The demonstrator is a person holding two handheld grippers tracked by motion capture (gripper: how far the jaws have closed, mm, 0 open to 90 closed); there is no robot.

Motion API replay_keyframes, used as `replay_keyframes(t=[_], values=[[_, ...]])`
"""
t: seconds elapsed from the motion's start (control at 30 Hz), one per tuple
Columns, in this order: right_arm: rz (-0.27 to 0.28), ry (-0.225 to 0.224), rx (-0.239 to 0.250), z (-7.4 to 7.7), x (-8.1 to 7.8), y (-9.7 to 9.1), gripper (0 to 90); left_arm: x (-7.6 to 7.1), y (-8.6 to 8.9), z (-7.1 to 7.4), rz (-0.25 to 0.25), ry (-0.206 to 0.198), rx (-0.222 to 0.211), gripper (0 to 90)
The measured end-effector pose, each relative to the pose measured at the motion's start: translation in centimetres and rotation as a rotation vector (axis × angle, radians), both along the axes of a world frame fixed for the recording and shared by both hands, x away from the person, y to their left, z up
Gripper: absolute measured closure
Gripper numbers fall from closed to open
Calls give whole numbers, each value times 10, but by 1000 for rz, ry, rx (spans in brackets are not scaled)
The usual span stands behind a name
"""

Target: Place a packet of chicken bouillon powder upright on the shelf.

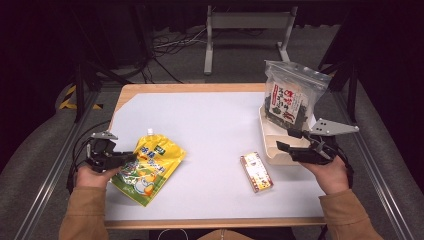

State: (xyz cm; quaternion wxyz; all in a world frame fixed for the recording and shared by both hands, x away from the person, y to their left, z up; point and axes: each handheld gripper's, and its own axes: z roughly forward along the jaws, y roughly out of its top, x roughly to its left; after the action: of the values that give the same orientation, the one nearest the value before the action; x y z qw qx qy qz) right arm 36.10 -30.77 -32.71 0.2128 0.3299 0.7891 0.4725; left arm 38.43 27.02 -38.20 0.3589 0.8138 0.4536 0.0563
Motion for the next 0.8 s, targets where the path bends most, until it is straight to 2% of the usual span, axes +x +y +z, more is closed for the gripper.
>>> replay_keyframes(t=[0.37, 0.53, 0.63, 0.8], values=[[9, -2, -1, 0, -1, 3, 374, -21, -20, 33, -75, -146, -11, 819], [16, -2, -3, 0, -1, 5, 374, -28, -31, 42, -110, -189, 2, 821], [21, -2, -3, 0, -1, 7, 374, -33, -37, 49, -135, -239, -7, 822], [33, -1, -5, 0, -2, 11, 374, -39, -44, 56, -170, -283, -65, 822]])
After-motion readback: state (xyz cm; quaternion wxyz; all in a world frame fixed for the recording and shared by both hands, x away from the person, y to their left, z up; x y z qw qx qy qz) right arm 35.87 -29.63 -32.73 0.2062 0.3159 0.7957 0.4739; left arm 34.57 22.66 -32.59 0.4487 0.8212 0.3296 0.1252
